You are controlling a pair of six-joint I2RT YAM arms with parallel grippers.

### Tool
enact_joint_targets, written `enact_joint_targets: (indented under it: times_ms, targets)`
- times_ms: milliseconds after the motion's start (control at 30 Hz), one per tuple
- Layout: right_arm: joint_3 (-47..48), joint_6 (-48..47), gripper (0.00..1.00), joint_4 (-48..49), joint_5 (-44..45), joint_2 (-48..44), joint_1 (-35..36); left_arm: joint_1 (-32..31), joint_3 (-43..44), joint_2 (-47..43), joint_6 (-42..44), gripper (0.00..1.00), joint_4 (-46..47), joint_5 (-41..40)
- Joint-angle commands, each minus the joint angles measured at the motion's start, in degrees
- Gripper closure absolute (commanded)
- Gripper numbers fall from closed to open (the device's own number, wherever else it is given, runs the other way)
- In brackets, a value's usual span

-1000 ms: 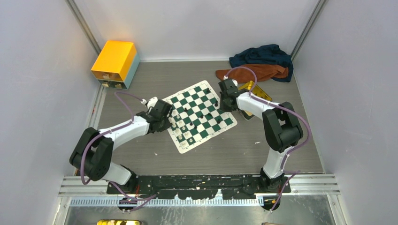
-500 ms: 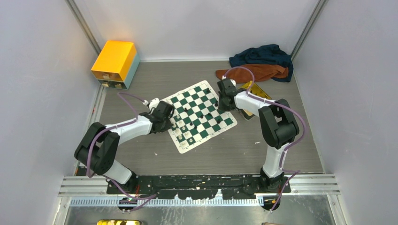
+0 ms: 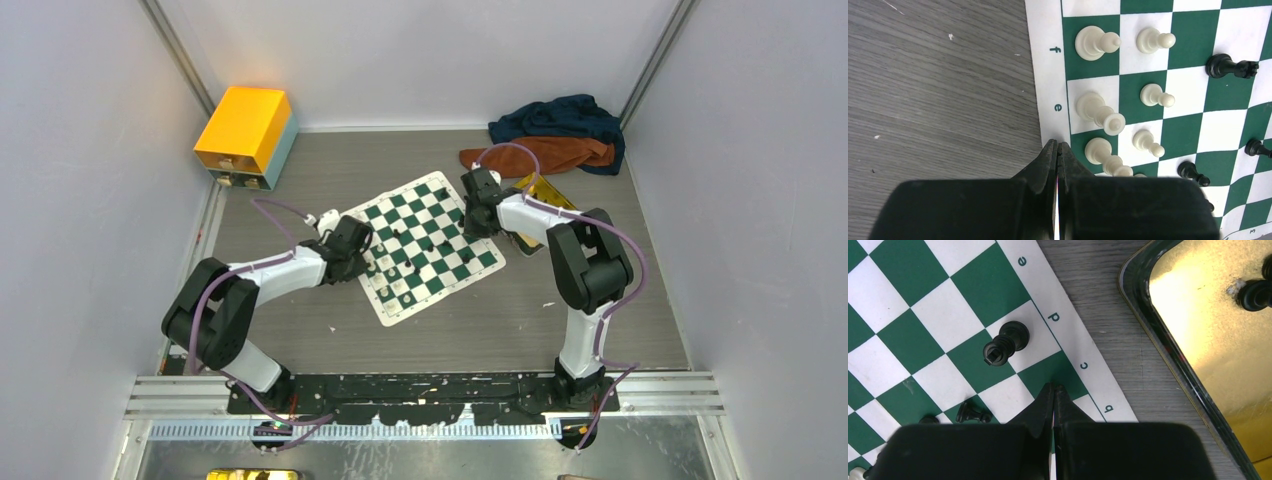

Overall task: Set up the chess pieces on the board
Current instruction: Adjust the chessboard at the center of the board.

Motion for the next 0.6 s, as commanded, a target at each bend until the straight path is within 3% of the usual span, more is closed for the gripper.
enact_joint_targets:
  times_ms: [0, 567]
  targets:
    - [1.7, -0.5, 0.99, 1.5, 0.2, -0.1, 0.2, -0.1, -0.6, 1.8, -1.7, 1.0, 1.1, -1.7]
    - [-0.5, 0.1, 0.99, 1.4, -0.5, -0.7, 0.3, -0.1, -2.4, -3.6, -5.1, 1.0, -9.1, -5.1]
